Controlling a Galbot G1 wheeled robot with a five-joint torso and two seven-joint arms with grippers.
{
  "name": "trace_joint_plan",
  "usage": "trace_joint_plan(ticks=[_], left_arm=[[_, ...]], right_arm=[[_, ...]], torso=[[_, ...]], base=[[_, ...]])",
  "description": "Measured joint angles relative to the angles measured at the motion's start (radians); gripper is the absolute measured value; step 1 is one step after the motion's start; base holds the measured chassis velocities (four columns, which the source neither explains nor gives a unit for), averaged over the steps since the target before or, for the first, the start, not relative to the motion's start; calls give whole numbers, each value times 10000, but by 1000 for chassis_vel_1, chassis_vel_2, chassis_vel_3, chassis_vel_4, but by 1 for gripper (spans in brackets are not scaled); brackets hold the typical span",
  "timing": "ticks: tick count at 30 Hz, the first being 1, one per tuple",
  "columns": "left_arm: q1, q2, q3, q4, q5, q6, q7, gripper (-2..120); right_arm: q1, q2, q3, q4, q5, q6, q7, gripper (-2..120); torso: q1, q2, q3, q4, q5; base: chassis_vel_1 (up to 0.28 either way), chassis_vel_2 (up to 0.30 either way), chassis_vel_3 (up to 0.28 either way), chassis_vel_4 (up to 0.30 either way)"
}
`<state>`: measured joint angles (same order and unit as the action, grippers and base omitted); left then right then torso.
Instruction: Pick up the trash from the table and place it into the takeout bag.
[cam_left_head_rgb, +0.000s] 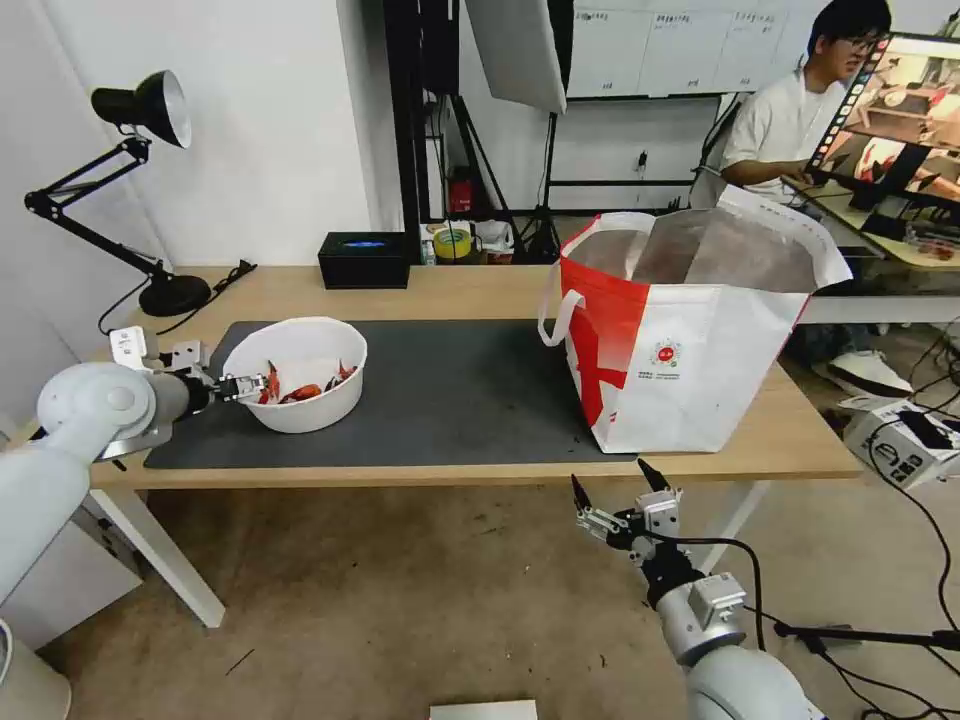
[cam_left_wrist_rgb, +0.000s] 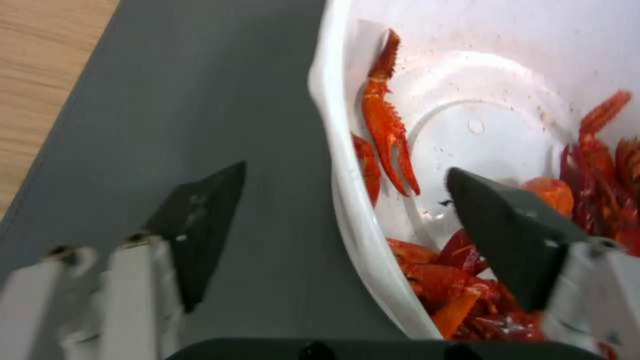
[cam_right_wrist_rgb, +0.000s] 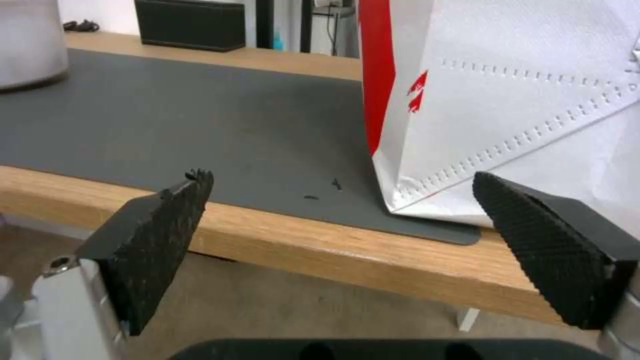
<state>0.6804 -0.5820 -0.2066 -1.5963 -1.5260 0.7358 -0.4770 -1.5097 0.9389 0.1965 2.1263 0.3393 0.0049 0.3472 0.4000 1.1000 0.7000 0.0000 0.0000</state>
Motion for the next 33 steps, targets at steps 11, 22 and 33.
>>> trace_joint_plan(ticks=[11,22,33], left_arm=[[-51,148,113,-17,-139,-2,279,35],[81,1,40,-239,-135,-9,535,0],[-365,115,-74,-1069,-632,-5,527,0]], right_arm=[[0,0,0,0,0,0,0,100],[0,0,0,0,0,0,0,100],[0,0,0,0,0,0,0,100]], torso=[[0,0,0,0,0],[0,1,0,0,0],[0,1,0,0,0]], base=[[0,0,0,0],[0,0,0,0],[0,0,0,0]])
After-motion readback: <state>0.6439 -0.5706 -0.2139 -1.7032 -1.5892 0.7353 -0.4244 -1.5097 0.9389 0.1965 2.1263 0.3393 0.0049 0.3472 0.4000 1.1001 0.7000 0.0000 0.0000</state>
